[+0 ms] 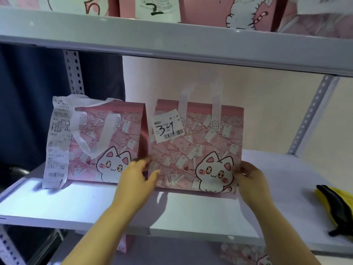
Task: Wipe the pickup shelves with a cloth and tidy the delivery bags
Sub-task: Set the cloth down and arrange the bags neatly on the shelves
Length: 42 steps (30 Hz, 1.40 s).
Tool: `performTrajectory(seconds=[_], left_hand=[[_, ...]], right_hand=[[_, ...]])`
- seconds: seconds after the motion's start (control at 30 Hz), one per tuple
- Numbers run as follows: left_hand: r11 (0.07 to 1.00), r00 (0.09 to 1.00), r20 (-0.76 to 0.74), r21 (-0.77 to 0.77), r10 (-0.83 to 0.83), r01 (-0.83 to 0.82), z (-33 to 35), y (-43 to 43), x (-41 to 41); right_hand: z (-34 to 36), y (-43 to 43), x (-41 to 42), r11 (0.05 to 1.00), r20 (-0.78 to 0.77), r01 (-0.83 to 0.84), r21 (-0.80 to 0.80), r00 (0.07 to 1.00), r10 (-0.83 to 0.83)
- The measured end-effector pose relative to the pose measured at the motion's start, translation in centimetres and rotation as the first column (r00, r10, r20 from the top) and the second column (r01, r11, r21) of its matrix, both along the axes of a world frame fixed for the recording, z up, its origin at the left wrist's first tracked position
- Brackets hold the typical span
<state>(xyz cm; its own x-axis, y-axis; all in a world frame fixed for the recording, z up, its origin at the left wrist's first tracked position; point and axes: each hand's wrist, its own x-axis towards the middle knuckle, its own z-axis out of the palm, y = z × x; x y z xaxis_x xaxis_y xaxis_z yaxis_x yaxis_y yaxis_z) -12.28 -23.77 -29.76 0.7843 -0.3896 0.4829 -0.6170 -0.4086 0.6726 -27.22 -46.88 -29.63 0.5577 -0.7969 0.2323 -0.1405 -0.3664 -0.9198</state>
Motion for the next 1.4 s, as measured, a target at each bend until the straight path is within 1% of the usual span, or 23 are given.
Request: performTrajectory(seconds=[0.1,0.23,0.37,0.43,0.57,0.73,0.9,1.0,1.3,1.4], left_hand=[[1.0,1.0,0.008,-0.018,-0.024,0.024,0.1,0.5,-0.1],[0.995,0.997,0.033,-0.076,-0.068,0.07,0.0,1.3,-0.3],[0.978,0.987,0.034,-0.134,-0.154,0.158,-0.1,1.1,-1.3],[0.967,0.976,0.04,-0.137,-0.214,0.217,0.0,0.6,-2.2],[0.927,0.94,-0.009,-0.17,-0.341,0.334,-0.1,-1.2,-4.6],[0.881,0.888,-0.087,-0.198,-0.452,0.429,-0.8,-4.2,-8.0],[0.878,0.873,-0.133,-0.174,-0.47,0.446,-1.7,-7.5,-11.2],[0.889,0.882,-0.146,-0.176,-0.448,0.423,-2.0,-10.0,-13.4],[0.921,0.913,-0.16,-0.177,-0.375,0.347,-2.7,-16.2,-18.9],[0.931,0.917,-0.188,-0.176,-0.351,0.32,-3.0,-16.8,-20.3]], right_hand=[[0.3,0.4,-0.5,1.0,0.02,0.017,0.014,1.0,-0.017],[0.7,0.9,-1.8,0.992,0.012,0.11,-0.066,0.994,-0.109],[0.5,1.8,-4.0,0.977,0.067,0.193,-0.086,0.98,-0.188],[0.1,2.3,-5.3,0.971,0.066,0.21,-0.11,0.977,-0.204],[-0.8,3.0,-8.2,0.978,0.055,0.173,-0.118,0.984,-0.168],[-1.5,2.2,-12.4,0.981,-0.024,0.115,-0.154,0.993,-0.12],[-1.6,-0.9,-15.6,0.976,-0.017,0.121,-0.179,0.992,-0.126],[-1.7,-3.6,-17.5,0.98,-0.016,0.103,-0.168,0.994,-0.107],[-1.8,-11.2,-22.4,0.973,-0.031,0.08,-0.215,0.996,-0.088],[-1.7,-12.6,-22.8,0.981,-0.012,0.058,-0.185,0.998,-0.061]])
